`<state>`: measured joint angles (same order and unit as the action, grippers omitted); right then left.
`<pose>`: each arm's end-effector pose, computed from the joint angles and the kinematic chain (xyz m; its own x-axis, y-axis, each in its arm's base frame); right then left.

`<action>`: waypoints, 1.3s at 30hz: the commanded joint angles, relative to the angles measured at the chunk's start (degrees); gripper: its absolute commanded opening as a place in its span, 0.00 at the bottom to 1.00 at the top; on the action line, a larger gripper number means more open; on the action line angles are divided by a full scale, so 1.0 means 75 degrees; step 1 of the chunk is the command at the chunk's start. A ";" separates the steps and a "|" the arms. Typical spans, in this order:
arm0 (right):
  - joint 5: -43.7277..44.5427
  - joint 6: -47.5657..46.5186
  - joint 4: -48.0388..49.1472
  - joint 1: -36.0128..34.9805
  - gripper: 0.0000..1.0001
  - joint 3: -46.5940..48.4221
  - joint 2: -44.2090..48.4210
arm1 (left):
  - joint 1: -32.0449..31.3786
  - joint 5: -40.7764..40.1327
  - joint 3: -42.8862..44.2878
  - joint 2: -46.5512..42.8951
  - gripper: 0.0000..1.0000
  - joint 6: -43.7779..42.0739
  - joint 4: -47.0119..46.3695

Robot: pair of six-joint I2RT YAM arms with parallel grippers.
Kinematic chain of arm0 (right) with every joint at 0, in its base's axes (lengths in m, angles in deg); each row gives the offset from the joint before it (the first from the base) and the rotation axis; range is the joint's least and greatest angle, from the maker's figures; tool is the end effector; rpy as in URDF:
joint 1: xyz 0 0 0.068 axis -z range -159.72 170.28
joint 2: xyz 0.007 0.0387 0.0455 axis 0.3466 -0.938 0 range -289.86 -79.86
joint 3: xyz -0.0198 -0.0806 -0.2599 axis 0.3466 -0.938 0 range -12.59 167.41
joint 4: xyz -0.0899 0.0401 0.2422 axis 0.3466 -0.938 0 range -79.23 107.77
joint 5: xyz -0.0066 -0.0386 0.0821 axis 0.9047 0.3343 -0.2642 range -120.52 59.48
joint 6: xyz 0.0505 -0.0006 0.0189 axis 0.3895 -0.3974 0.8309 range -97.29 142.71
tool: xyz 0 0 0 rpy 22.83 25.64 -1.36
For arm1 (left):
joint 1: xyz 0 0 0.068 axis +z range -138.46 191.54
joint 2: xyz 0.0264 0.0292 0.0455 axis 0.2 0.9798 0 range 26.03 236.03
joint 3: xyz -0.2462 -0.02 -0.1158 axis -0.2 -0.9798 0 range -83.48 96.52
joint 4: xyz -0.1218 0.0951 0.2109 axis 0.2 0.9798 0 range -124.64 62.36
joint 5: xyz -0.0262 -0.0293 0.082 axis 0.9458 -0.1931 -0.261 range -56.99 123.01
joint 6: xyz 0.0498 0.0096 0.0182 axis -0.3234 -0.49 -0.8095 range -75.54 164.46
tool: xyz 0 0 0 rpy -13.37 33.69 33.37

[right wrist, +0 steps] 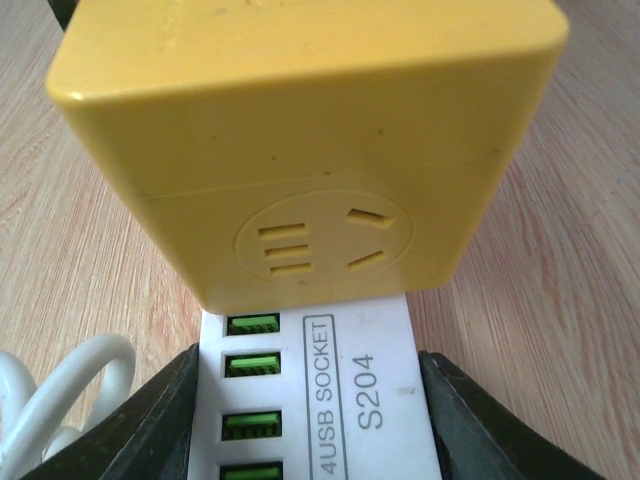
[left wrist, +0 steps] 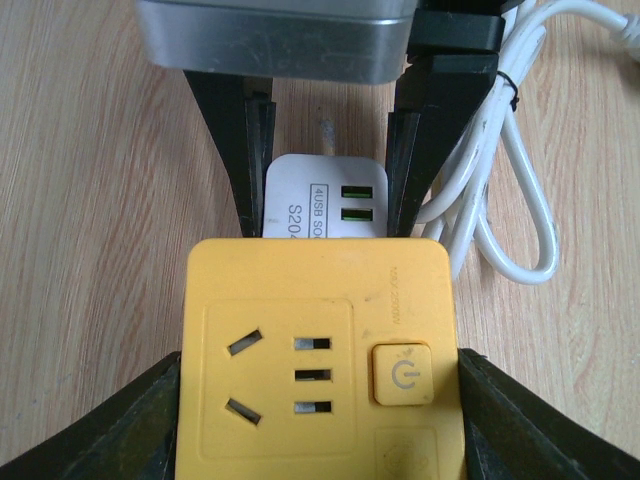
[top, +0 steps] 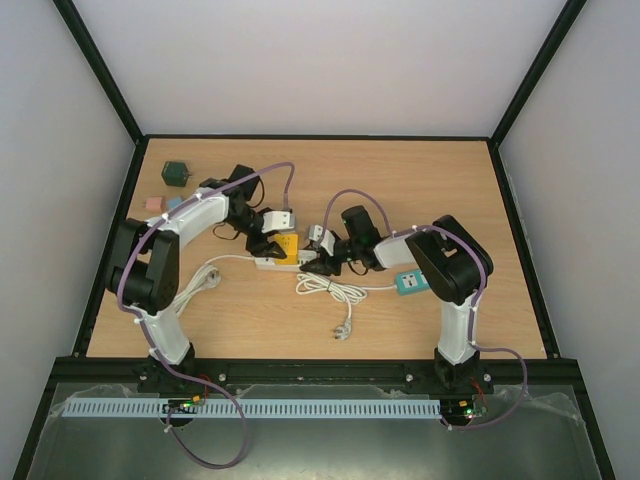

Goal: Pull the plug off the socket

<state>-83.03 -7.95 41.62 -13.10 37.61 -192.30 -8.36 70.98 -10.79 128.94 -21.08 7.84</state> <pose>0.2876 0.2233 0.1093 -0.0107 -0.3785 -0.9255 -0.9992 -0.0314 0.0244 0.3229 -0.1402 0.2019 0.0292 0.7526 -0.6578 0.9995 -0.0147 0.0275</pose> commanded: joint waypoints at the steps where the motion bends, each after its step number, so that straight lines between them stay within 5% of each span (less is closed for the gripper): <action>1: 0.0140 -0.0098 -0.0205 -0.0083 0.22 0.0205 0.0016 | 0.0124 0.1070 0.0407 -0.0361 0.36 0.0220 0.0344; 39: 0.0326 -0.0046 -0.0468 -0.0084 0.10 0.0355 -0.0099 | 0.0098 0.0613 0.0051 -0.0994 0.29 0.0013 0.0183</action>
<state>-81.17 -8.12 38.72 -13.48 39.75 -192.54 -8.38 70.46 -12.26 121.90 -20.86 7.99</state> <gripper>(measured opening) 0.486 0.639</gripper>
